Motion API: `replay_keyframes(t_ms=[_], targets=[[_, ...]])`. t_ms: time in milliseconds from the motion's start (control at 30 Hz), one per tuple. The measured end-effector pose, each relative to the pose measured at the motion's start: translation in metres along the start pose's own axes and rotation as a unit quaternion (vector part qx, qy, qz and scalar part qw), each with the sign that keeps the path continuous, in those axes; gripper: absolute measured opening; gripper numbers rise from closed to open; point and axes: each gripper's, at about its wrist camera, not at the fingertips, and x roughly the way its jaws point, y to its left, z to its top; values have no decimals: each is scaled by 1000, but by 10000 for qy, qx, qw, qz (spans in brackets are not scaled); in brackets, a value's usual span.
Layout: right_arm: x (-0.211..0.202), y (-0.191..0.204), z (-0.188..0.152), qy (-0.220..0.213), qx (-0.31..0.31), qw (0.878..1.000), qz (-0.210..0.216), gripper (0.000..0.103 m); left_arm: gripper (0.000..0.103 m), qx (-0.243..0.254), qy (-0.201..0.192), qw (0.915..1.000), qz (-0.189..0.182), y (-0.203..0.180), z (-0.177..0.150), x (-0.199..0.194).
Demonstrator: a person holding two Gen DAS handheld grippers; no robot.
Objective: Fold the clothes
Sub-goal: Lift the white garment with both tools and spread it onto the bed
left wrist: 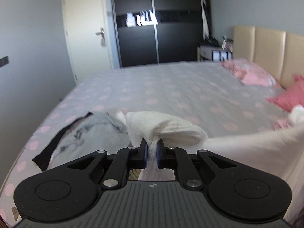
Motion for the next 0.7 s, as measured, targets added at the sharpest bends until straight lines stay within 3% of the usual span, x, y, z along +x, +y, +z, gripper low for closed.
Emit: replay_keyframes(t_ms=[100,233,367,500,633,700], targets=[[16,-3,-27,567,-235,9981,-30,5,7,241,631,9977,-88,-8,-26,12],[36,0,-70,1436,-500,9883,105,5,7,522,1617,9848,-351,-14,-63,30],[53,18,-112,2280,-998,9678,373,5,7,997,2398,9641,-548,-27,-88,45],[63,36,-144,2849,-1550,9442,579,5,7,1659,3076,9351,-593,-41,-114,64],[71,34,-154,3103,-1572,9355,617,7,7,1939,3503,9141,-644,-42,-140,80],[70,32,-152,3103,-1534,9363,590,9,10,1898,3606,9107,-672,-40,-143,85]])
